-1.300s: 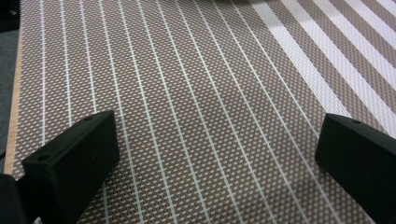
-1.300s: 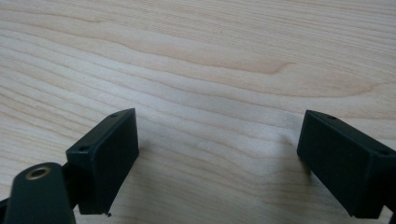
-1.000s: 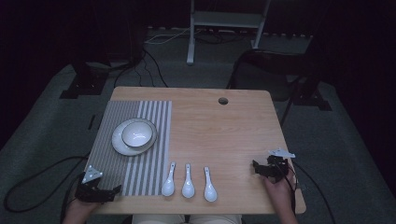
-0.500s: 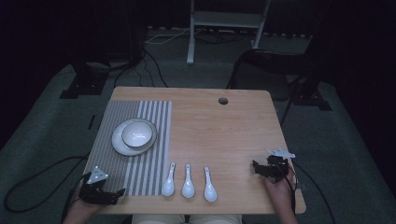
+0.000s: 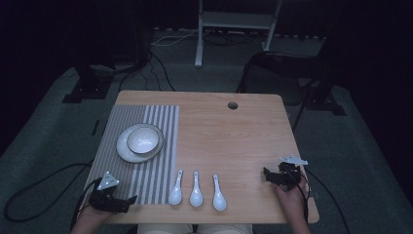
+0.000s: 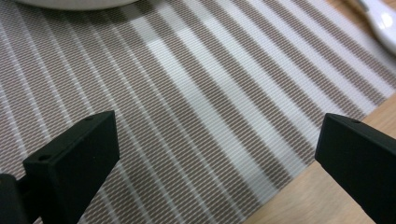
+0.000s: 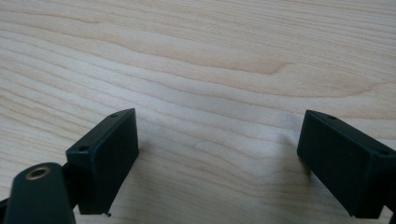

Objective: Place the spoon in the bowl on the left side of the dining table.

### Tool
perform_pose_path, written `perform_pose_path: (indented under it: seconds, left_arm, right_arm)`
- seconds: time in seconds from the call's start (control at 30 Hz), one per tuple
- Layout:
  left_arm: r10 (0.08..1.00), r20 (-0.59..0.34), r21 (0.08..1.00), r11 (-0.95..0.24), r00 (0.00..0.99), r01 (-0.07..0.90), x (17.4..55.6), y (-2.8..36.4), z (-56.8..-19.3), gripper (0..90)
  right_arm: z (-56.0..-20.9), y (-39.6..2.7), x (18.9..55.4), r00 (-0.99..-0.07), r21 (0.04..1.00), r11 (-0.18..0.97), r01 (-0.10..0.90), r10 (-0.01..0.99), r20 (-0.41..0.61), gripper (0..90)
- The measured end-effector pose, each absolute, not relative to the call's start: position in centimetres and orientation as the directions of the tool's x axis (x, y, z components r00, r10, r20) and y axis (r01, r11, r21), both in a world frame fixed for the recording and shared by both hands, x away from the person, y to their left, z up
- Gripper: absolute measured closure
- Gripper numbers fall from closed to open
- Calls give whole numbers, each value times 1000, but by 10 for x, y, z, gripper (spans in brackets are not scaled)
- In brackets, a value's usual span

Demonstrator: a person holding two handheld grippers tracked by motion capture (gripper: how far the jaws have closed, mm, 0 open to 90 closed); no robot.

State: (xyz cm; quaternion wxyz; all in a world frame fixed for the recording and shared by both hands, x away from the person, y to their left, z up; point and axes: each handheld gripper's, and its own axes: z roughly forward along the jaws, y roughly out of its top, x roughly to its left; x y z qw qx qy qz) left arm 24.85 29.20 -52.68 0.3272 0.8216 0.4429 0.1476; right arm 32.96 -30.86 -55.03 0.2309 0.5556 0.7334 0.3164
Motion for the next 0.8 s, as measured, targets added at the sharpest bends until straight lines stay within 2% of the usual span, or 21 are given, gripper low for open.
perform_pose_path:
  seconds: [0.8]
  left_arm:
    - [737, -56, 668, -474, 674, 573, 272, 234, -514, 0]
  right_arm:
    - [-550, -309, 330, -276, 721, 182, 669, 961, 13, 119]
